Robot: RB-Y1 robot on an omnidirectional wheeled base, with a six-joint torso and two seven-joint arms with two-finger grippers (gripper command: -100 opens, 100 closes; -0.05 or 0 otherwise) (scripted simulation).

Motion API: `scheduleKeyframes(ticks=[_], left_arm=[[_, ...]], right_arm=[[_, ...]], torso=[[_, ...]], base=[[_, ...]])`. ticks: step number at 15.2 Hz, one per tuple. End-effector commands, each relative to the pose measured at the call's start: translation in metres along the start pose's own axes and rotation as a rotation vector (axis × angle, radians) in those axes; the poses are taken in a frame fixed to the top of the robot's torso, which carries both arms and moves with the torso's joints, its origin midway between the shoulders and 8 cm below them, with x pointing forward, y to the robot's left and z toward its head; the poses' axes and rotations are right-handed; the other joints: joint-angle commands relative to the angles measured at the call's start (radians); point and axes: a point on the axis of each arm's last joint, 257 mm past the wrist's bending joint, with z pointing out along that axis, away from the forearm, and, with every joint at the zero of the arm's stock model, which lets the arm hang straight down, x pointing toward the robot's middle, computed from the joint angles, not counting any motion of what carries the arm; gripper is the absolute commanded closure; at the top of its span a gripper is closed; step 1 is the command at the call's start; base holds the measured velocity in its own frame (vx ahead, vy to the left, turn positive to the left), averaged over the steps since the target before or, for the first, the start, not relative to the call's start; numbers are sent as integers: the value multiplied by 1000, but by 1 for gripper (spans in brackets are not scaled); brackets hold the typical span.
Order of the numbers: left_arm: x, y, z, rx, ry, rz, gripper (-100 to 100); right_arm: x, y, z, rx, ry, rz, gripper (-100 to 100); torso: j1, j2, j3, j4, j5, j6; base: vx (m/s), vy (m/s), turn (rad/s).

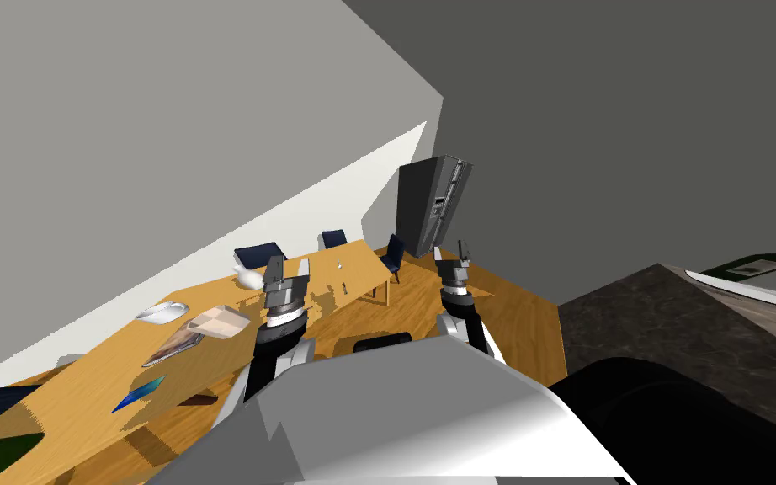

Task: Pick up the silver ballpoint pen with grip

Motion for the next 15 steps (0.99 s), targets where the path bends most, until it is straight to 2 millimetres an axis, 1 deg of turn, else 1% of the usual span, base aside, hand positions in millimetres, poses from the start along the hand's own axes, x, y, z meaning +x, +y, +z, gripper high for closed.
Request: scheduleKeyframes(ticks=[1, 3, 5, 6, 7, 8, 9, 10, 11, 12, 13, 14, 15], left_arm=[[4, 6, -1, -16, 29, 9, -100], [9, 19, -4, -56, 72, 24, -100], [14, 39, -9, -118, 112, 43, -100], [14, 39, -9, -118, 112, 43, -100], [15, 51, -13, -156, 131, 54, -100], [15, 51, -13, -156, 131, 54, -100], [17, 64, -17, -198, 149, 66, -100], [17, 64, -17, -198, 149, 66, -100], [18, 79, -22, -244, 166, 79, -100], [18, 79, -22, -245, 166, 79, -100], [19, 94, -28, -291, 182, 92, -100], [18, 95, -28, -295, 182, 93, -100], [19, 109, -35, -338, 197, 107, -100]], right_arm=[[0, 0, 0, 0, 0, 0, 0], [0, 0, 0, 0, 0, 0, 0], [0, 0, 0, 0, 0, 0, 0], [0, 0, 0, 0, 0, 0, 0], [0, 0, 0, 0, 0, 0, 0], [0, 0, 0, 0, 0, 0, 0], [0, 0, 0, 0, 0, 0, 0], [0, 0, 0, 0, 0, 0, 0], [0, 0, 0, 0, 0, 0, 0], [0, 0, 0, 0, 0, 0, 0], [0, 0, 0, 0, 0, 0, 0], [0, 0, 0, 0, 0, 0, 0], [0, 0, 0, 0, 0, 0, 0]], torso=[[0, 0, 0, 0, 0, 0], [0, 0, 0, 0, 0, 0], [1, -1, -1, 0, 0, 0], [1, -2, -1, 0, 0, 1], [2, -2, -1, 0, 0, 0], [2, -2, -1, 0, 0, 0], [2, -2, -1, 0, 0, 0], [2, -2, -1, 0, 0, 0], [2, -2, -1, 0, 0, 0], [2, -2, -1, 0, 0, 1], [2, -2, -1, 0, 0, 0], [2, -2, -1, 0, 0, 0], [2, -2, -1, 0, 0, 0]], base=[[3, 1, -39], [11, 6, -96], [24, 14, -173], [22, 21, -119], [21, 20, -98], [19, 20, -84], [24, 17, -126], [21, 17, -101], [20, 17, -149], [20, 18, -125], [24, 17, -164], [22, 18, -130], [21, 22, -157]])
